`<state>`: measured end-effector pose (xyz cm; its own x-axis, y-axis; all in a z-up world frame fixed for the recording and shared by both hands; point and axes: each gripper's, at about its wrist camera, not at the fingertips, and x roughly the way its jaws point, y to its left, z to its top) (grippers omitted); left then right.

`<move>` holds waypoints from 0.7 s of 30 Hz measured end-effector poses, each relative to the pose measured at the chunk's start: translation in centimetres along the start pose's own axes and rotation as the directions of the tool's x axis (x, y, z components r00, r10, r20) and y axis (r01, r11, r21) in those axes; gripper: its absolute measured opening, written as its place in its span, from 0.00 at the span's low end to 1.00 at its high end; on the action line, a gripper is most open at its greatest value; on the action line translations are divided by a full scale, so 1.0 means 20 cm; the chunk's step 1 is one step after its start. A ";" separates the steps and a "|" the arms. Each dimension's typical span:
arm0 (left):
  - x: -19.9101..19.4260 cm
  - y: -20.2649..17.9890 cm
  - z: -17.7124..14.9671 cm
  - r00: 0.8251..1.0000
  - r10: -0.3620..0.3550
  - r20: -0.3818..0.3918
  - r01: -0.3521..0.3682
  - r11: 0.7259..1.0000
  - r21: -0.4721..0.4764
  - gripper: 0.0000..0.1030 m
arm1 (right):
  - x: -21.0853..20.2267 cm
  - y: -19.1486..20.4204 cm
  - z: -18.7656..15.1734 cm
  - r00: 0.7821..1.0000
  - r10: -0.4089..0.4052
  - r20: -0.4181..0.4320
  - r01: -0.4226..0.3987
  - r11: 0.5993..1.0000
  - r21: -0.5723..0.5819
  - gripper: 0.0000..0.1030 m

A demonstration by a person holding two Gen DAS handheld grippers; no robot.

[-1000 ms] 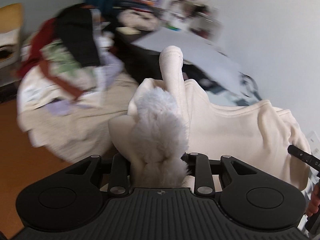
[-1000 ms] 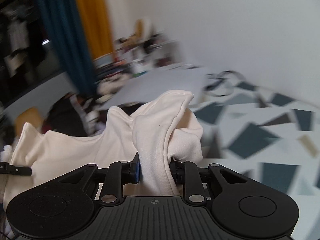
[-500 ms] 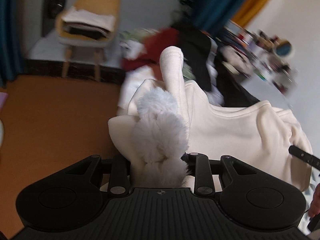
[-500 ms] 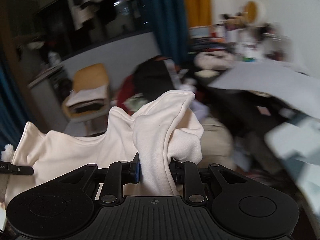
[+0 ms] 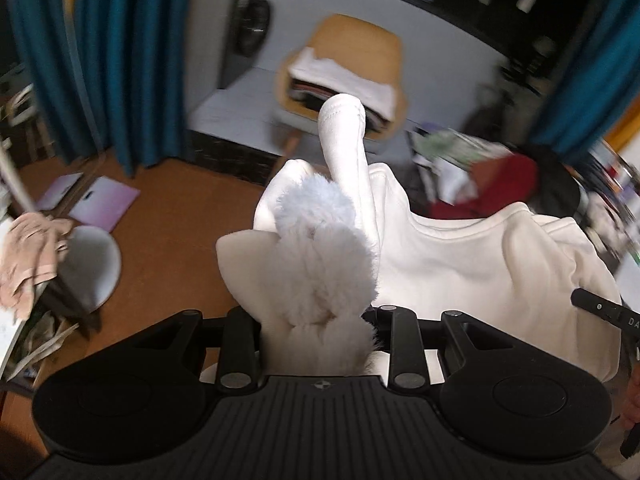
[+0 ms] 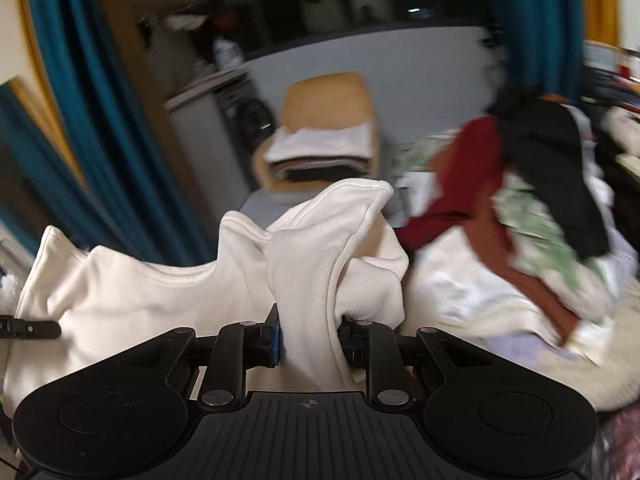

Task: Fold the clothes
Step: 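Carry the folded top with both grippers over to the tan chair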

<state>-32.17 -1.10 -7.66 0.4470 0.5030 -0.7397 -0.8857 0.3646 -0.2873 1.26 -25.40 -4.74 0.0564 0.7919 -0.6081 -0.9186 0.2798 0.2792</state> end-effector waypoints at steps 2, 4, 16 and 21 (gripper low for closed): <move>0.04 0.07 0.05 1.000 0.024 0.002 -0.024 0.999 -0.043 0.30 | 0.13 0.07 0.07 0.999 0.028 -0.016 -0.028 0.999 -0.022 0.19; 0.10 0.11 0.10 0.999 0.050 0.000 -0.050 0.996 -0.074 0.30 | 0.25 0.12 0.14 0.998 0.051 -0.025 -0.052 0.998 -0.039 0.19; 0.72 -0.04 0.80 0.990 0.138 -0.019 -0.139 0.980 -0.143 0.30 | 1.18 0.05 0.79 0.984 0.148 -0.096 -0.152 0.988 -0.034 0.19; 1.03 -0.20 1.21 0.993 0.122 0.004 -0.121 0.987 -0.106 0.30 | 1.47 -0.12 1.18 0.988 0.147 -0.051 -0.150 0.988 -0.047 0.19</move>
<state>-16.52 26.68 -7.03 0.3362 0.5465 -0.7670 -0.9415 0.2157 -0.2590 14.34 10.10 -5.80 -0.0995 0.7960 -0.5970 -0.9338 0.1325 0.3323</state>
